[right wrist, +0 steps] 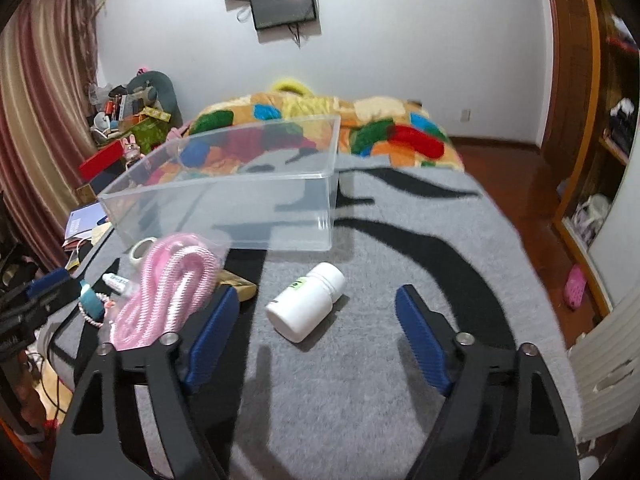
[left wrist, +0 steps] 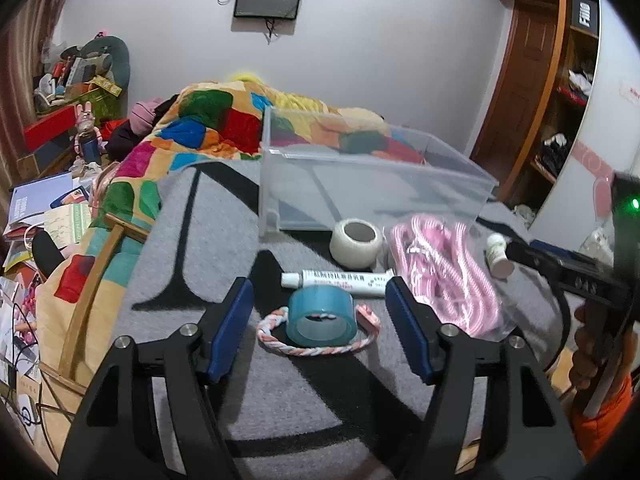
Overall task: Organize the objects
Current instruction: 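Carry the blue tape roll into the box with the left tool while the right carries the pill bottle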
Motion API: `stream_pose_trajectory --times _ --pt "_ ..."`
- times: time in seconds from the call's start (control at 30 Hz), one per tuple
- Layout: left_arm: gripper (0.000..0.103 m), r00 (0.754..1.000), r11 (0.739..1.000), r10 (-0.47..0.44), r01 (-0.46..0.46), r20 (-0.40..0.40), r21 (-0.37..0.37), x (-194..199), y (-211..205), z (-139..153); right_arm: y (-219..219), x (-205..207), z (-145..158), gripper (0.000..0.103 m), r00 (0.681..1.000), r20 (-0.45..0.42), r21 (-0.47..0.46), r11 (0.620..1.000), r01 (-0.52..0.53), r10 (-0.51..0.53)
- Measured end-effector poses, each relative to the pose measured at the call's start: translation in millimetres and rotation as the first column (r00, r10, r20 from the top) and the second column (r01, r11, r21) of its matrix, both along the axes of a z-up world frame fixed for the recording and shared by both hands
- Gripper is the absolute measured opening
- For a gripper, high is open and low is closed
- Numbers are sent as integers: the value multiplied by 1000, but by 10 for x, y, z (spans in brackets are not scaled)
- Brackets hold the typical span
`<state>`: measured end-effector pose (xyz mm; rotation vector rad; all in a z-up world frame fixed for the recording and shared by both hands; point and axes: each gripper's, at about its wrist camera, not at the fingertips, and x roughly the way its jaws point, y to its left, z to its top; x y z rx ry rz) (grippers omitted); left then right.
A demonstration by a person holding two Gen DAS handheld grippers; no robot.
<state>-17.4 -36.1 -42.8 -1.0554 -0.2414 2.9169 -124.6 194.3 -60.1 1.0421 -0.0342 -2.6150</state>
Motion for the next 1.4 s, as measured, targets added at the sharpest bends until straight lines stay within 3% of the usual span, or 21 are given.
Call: stream_pose_trajectory --times 0.13,0.2,0.3,0.43,0.53,0.87,1.07,1.23,1.4 --pt "53 1000 1000 -15 15 22 -1 -50 33 -86 -8 -150 -132 67 998 58 -18 1000 6 -5" --pt "40 999 1000 -20 20 36 4 -78 37 -132 -23 -211 -192 55 996 87 -37 999 1 3" --pt "38 999 1000 -17 17 36 12 -68 29 -137 -39 -261 -256 35 994 111 -43 999 -7 11" --pt "38 1000 1000 -8 8 8 3 -18 22 -47 35 -203 -219 34 997 83 -57 998 3 2" --pt "38 1000 1000 0 0 -10 -1 -7 -7 61 80 -139 -108 27 999 47 -57 998 4 -1" --pt "38 995 1000 -7 4 -104 -30 -295 -98 649 -60 -102 428 27 994 -97 -50 997 -65 60" --pt "38 996 998 -33 30 -80 -48 -701 -46 783 -270 -315 677 27 984 -160 -35 996 -85 79" --pt "38 999 997 -53 53 -2 -50 -1108 -15 670 -490 -631 697 27 986 -128 -16 994 -110 107" --pt "38 995 996 -49 56 87 -74 -1436 6 451 -641 -999 495 27 991 -22 7 991 -130 130"
